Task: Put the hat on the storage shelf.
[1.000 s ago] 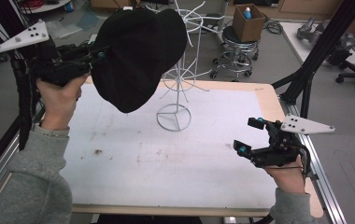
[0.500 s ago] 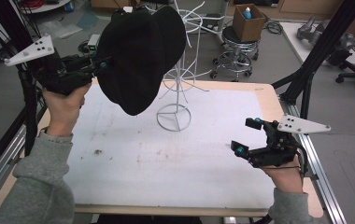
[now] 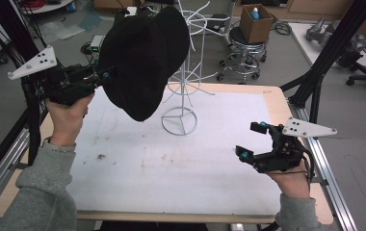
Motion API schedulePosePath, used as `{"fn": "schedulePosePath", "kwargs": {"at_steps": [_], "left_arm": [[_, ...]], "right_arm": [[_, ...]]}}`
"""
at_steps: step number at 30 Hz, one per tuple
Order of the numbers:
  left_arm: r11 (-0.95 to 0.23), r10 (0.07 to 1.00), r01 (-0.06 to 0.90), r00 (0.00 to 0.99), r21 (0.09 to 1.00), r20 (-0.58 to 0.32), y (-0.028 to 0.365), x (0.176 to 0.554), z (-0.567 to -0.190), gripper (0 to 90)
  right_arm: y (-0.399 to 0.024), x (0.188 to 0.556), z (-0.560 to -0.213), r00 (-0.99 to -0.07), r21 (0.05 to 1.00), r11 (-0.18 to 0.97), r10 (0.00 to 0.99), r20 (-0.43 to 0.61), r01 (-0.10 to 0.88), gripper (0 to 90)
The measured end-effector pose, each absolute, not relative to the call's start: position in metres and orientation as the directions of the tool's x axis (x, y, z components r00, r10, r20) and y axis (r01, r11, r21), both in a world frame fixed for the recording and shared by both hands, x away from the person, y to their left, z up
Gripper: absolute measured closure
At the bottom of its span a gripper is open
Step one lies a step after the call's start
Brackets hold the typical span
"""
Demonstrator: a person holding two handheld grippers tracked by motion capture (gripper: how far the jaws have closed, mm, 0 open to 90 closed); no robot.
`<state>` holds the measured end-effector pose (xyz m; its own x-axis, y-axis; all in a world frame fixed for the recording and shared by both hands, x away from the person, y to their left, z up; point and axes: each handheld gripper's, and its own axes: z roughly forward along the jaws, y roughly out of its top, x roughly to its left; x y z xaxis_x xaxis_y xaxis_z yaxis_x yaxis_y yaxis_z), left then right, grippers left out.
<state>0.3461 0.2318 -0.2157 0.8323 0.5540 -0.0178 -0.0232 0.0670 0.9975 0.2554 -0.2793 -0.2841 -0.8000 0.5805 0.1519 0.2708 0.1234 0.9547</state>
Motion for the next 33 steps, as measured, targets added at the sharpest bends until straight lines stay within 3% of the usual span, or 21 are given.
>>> {"fn": "schedulePosePath", "kwargs": {"at_steps": [22,33], "left_arm": [[0.038,0.51,0.016,0.86,0.999,-0.033,0.2321,0.3497,-0.2204,59.8],[0.022,0.473,0.052,0.879,0.998,-0.056,0.236,0.352,-0.2168,45.8]], "right_arm": [[-0.2763,0.2571,-0.2852,-0.804,0.954,0.134,0.577,0.145,0.269,1.5],[-0.2764,0.2574,-0.2858,-0.802,0.953,0.133,0.579,0.148,0.271,1.5]]}}
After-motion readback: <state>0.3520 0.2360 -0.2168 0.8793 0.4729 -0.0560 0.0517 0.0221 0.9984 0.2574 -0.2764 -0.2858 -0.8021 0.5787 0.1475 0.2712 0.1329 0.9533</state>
